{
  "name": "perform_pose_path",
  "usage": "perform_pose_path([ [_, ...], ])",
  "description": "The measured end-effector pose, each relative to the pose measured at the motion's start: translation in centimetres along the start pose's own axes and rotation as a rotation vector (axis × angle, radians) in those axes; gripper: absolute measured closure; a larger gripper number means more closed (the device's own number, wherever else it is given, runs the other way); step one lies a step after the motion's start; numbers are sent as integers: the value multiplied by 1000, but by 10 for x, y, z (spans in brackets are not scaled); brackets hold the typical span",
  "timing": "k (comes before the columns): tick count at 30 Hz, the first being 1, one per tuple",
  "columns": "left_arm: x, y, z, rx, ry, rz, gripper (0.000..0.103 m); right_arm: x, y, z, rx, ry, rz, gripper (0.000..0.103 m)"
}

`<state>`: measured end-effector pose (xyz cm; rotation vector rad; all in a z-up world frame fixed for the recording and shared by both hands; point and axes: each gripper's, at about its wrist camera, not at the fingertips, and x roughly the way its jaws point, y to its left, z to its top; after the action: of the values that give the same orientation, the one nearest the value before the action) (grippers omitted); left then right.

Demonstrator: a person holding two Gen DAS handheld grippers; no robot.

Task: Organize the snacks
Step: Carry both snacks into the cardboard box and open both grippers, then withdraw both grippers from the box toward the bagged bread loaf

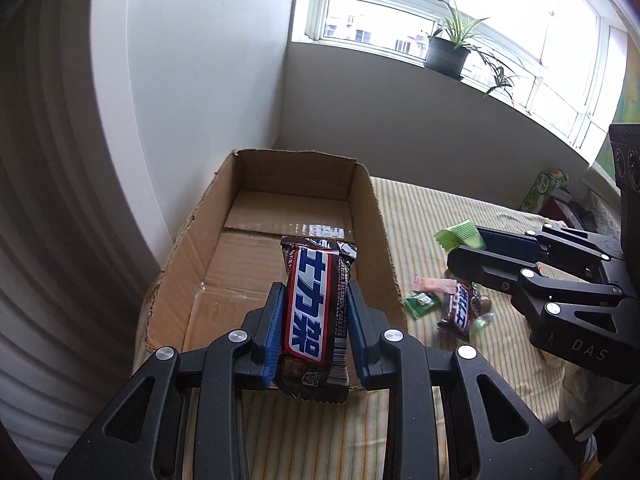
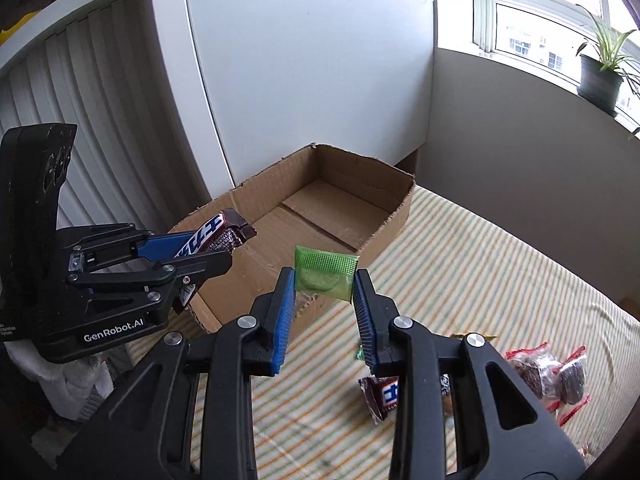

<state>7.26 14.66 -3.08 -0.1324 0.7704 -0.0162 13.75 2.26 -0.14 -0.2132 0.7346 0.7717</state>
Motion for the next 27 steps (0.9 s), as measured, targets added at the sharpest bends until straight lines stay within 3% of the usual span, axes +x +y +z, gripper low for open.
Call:
perform_pose_path([
  [7, 7, 19, 5, -33, -3, 20, 75, 21, 14, 9, -33, 18, 17, 72],
  [10, 7, 23, 5, -39, -4, 31, 75, 24, 15, 8, -39, 17, 9, 59],
  [14, 6, 29, 5, -49, -6, 43, 63, 25, 13, 7, -24, 21, 5, 55],
  [15, 4, 29, 5, -50, -9, 47, 60, 24, 12, 7, -20, 20, 4, 50],
  [17, 3, 32, 6, -58, -12, 47, 60, 21, 11, 6, -18, 14, -3, 45],
  [27, -11, 24, 7, -53, -35, 49, 60, -10, 0, -4, 13, -11, -34, 45],
])
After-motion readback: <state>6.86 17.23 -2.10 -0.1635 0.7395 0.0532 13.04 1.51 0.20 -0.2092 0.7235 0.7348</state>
